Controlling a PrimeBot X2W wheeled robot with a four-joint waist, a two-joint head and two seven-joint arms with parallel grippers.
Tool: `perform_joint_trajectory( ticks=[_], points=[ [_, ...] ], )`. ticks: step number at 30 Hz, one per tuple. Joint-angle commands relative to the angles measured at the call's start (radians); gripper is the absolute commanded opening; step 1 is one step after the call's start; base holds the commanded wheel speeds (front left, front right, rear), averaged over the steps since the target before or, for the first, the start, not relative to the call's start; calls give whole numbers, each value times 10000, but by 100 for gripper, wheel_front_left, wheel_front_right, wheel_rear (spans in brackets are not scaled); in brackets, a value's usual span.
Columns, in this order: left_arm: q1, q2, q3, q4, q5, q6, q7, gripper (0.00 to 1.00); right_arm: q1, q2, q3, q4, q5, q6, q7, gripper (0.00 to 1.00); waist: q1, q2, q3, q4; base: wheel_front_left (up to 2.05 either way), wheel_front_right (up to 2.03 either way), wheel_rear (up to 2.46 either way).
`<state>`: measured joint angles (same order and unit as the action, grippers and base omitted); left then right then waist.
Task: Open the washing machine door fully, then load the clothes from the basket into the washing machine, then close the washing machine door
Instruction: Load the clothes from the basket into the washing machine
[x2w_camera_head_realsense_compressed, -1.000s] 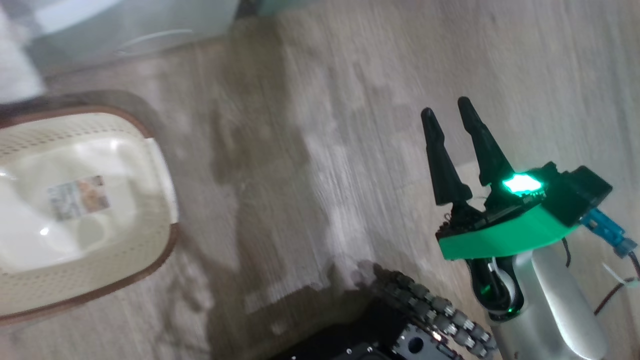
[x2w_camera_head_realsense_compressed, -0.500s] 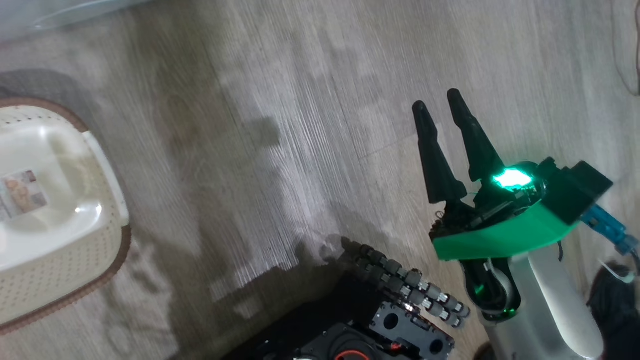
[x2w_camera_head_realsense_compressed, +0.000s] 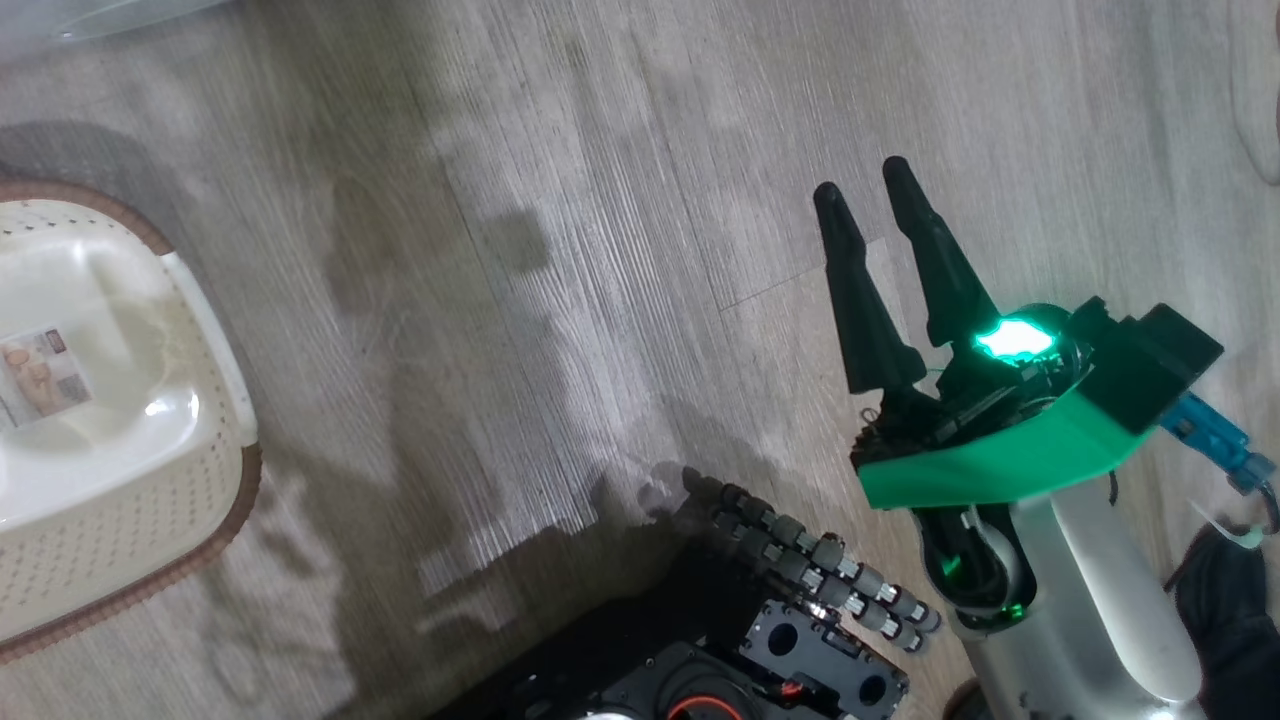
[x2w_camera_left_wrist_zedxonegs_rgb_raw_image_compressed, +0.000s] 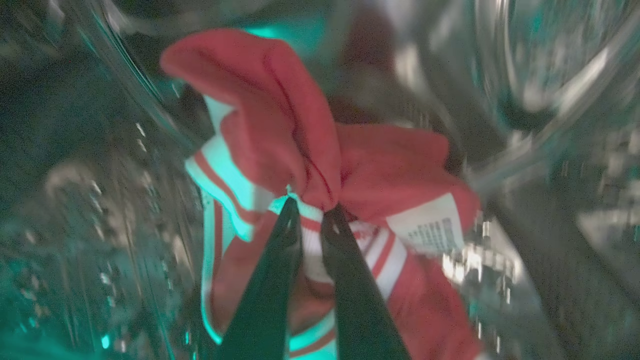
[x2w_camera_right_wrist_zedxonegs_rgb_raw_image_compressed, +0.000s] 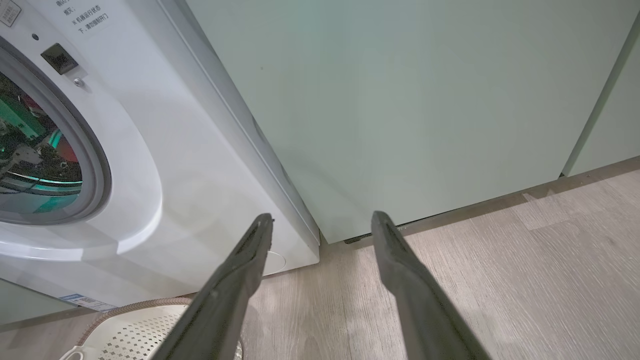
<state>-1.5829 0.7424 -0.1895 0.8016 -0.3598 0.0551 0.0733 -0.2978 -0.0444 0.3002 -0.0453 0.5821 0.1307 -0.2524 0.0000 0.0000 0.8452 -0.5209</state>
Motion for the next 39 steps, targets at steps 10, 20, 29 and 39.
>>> perform_joint_trajectory(
  ticks=[10,20,29,39],
  points=[
    [749,196,-294,174,-107,-342,227,100,341,-58,132,-178,29,0,-93,100,0,0,-311,229,0,0,0],
    [2560,-237,-207,-636,-485,-120,-942,100,554,-58,-136,-151,-290,0,-93,100,0,0,-949,802,0,0,0],
    [6473,-1337,440,-3857,-1323,904,-2773,100,768,-58,-766,-17,-1096,0,-93,100,0,0,-1911,1759,0,0,0],
    [10810,-2592,858,-8522,-1292,2367,-3296,100,915,-58,-1528,436,-1957,0,-93,100,0,0,-3057,2909,0,0,0]
  ],
)
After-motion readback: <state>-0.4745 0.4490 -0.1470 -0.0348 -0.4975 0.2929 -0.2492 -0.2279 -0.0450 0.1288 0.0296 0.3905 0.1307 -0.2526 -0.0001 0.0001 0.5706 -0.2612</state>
